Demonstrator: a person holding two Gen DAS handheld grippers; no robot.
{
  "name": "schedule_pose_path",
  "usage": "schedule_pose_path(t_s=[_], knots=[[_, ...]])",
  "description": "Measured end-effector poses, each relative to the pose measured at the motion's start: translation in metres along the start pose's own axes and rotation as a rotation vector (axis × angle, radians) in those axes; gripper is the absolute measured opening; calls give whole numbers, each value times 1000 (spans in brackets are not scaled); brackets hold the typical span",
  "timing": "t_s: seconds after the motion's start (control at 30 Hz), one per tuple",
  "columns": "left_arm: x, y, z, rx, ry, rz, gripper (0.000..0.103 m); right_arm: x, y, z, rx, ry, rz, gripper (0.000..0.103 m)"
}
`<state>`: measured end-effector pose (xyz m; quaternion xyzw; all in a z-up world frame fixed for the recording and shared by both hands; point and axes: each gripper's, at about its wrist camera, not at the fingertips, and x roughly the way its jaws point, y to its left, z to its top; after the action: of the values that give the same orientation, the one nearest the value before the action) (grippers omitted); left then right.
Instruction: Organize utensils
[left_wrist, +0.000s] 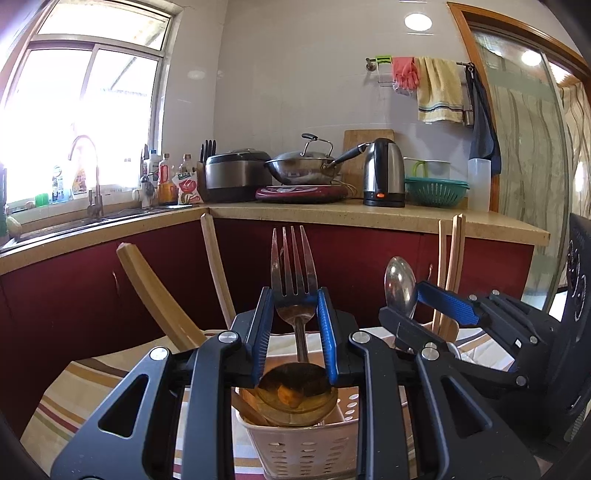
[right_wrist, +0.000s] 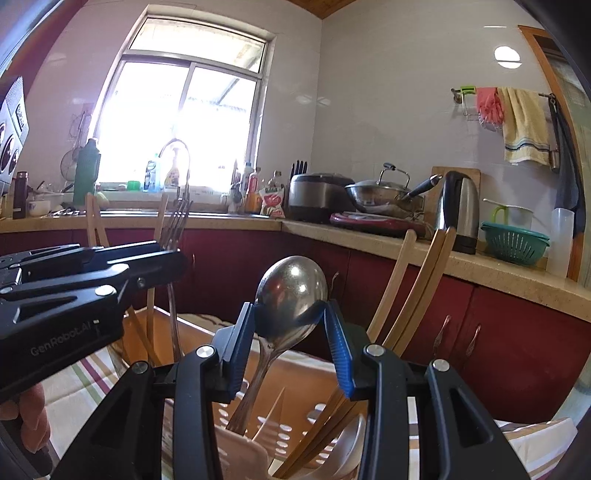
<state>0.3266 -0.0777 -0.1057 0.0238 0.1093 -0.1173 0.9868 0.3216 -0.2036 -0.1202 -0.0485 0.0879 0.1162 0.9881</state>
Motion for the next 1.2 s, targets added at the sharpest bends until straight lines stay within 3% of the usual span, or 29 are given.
schedule_pose_path(t_s=[0.27, 0.7, 0.93, 1.2], knots=[[-1, 4, -3, -5, 4, 2, 27, 0, 5, -4, -11, 22, 6, 46], [-13, 1, 1, 5, -6, -19, 67, -18, 5, 5, -10, 8, -12, 63], [-38, 4, 10, -28, -16, -33, 77, -40, 8, 16, 3, 20, -33, 67], [-82, 6, 14, -64, 3, -27, 85, -73, 4, 17, 107, 97, -62, 68]])
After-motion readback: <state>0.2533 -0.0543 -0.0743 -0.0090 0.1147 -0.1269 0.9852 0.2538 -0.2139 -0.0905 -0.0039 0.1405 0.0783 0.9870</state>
